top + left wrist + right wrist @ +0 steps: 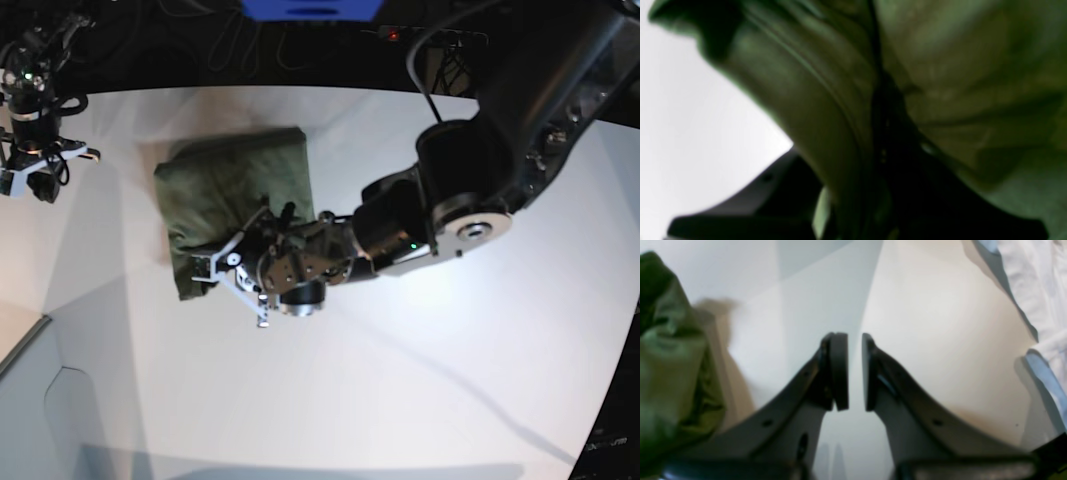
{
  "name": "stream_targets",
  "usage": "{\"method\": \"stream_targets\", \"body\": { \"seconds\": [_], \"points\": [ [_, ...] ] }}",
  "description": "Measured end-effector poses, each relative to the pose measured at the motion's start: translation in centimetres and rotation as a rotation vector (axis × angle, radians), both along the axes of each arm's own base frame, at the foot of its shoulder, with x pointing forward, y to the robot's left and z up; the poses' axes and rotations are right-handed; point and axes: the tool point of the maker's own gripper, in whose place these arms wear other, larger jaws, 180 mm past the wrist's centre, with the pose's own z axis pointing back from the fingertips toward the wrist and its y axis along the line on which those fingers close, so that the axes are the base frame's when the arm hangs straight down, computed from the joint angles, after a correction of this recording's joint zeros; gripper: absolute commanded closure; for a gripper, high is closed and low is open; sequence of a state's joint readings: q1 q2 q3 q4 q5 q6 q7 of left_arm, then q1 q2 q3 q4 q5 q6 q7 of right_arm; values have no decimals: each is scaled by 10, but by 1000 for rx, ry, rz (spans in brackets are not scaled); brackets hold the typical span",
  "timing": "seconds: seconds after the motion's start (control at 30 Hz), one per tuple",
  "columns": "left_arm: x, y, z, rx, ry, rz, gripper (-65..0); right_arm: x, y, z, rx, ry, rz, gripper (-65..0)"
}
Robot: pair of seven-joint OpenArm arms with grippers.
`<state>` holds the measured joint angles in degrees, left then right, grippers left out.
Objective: Layout the t-shirt on the table in an organized manner, then fold the t-shirt properly
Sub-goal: 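Push the folded shirt's side with the left gripper to square it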
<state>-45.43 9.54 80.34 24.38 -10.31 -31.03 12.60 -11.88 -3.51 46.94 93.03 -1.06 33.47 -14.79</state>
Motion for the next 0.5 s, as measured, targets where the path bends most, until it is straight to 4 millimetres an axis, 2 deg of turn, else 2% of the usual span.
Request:
{"method": "stream_targets", "body": {
  "seconds": [0.17,0.5],
  "points": [
    [-10,-5,-1,69,-86,-124,-2,-1,3,4,-3,-8,-4,-68],
    [-35,-22,-7,65,-141,-217,-3,1,11,9,0,-28,1,-69]
  ]
}}
